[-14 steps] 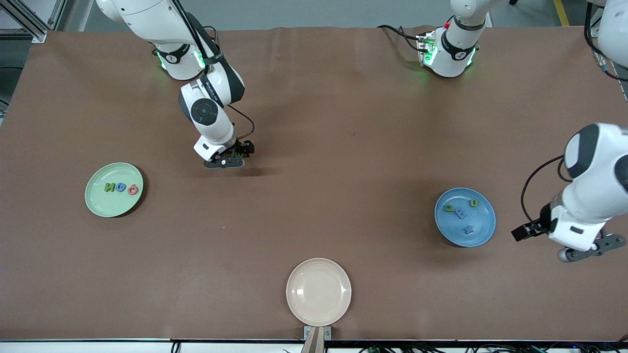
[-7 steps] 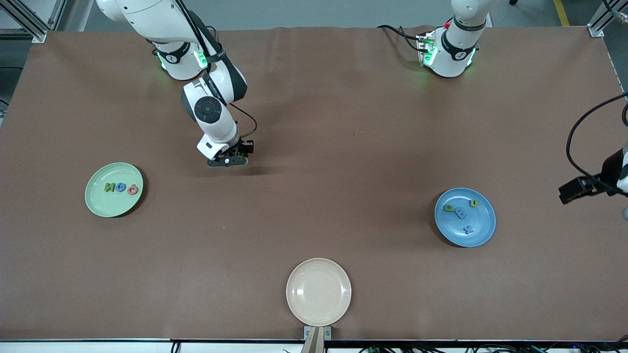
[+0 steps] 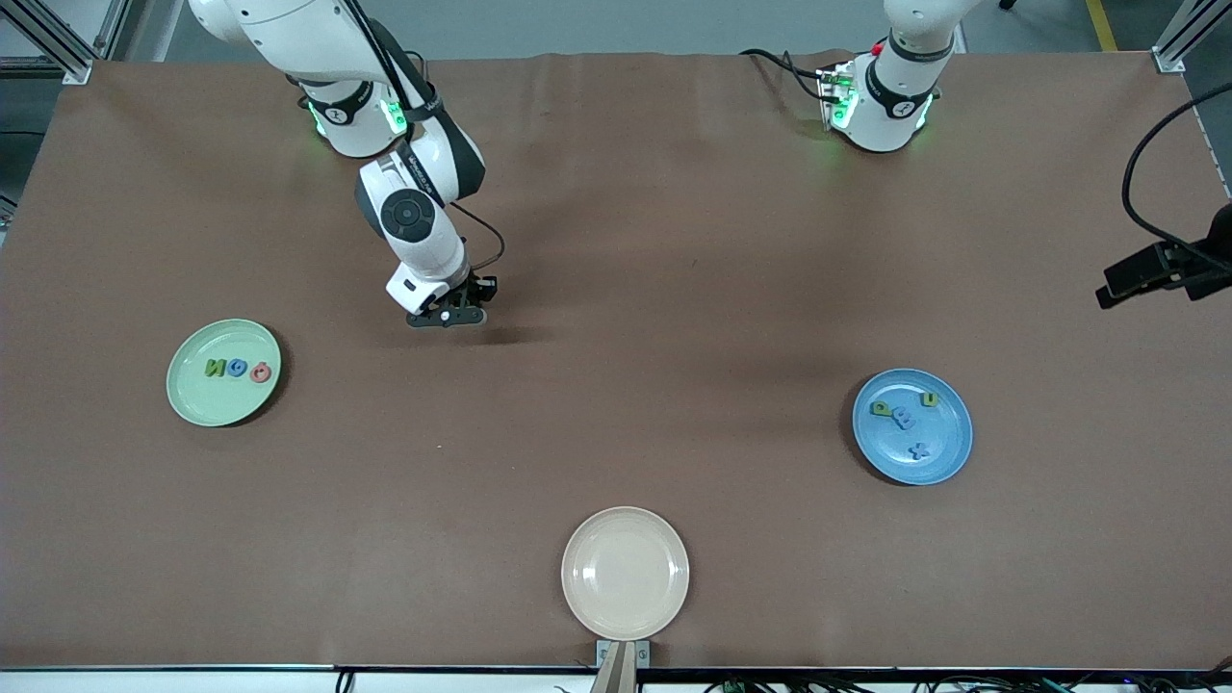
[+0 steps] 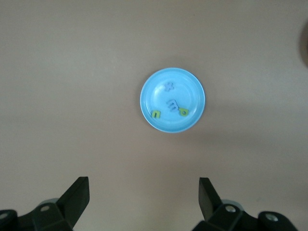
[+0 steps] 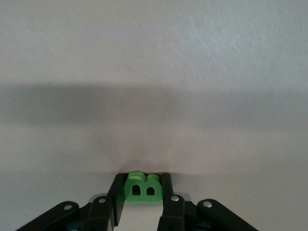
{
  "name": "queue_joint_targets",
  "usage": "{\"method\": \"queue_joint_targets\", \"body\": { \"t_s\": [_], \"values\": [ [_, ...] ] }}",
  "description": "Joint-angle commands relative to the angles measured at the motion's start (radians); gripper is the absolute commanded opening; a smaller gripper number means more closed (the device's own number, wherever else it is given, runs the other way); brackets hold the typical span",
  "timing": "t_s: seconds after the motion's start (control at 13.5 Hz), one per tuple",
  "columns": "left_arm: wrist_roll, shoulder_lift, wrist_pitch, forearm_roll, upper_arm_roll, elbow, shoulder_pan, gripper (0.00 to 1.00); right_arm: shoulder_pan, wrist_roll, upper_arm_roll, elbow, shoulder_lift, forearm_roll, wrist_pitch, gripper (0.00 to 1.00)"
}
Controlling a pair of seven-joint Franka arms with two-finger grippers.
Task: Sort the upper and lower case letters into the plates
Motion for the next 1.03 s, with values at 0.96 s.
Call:
{"method": "queue_joint_targets", "body": {
  "t_s": [0.96],
  "values": [
    [0.063, -0.201, 0.013, -0.130, 0.496, -0.189, -0.431, 1.00, -0.729, -1.023, -0.024, 0.267, 0.025, -0.077, -0.181, 0.18]
  ]
}}
